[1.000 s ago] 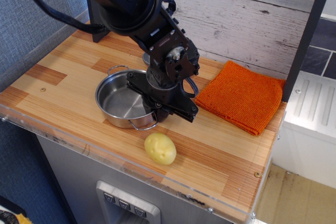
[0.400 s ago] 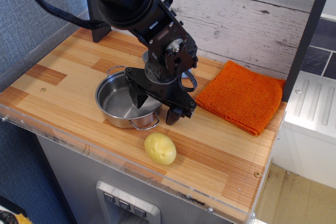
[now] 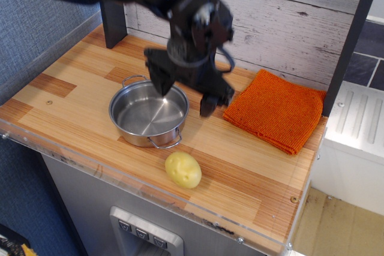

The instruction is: Move pot to the right above potato

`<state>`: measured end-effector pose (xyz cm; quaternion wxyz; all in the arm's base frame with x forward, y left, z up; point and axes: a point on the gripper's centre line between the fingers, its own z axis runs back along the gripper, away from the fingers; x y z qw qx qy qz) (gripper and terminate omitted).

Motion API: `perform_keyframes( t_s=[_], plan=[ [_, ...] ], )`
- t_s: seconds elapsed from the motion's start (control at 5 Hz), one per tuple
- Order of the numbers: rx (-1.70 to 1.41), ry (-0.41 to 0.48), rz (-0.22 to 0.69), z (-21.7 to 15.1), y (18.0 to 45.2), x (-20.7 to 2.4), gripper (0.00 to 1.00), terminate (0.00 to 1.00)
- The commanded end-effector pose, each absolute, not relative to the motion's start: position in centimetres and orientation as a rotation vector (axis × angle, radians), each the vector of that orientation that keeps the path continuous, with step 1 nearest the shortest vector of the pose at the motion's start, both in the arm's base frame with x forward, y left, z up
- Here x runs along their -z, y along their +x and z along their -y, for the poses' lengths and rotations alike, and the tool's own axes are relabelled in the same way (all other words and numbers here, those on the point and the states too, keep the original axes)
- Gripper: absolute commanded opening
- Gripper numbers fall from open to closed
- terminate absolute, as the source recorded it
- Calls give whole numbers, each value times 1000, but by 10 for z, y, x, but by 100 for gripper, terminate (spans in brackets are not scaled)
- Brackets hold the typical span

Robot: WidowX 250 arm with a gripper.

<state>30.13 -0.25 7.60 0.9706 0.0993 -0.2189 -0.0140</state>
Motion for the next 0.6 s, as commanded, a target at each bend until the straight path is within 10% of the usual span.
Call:
perform_keyframes(
  t_s=[0.0,0.2,0.4],
  plan=[
    [19,186,541,10,293,-115,100,0],
    [19,186,541,10,293,-115,100,0],
    [19,186,541,10,293,-115,100,100]
  ],
)
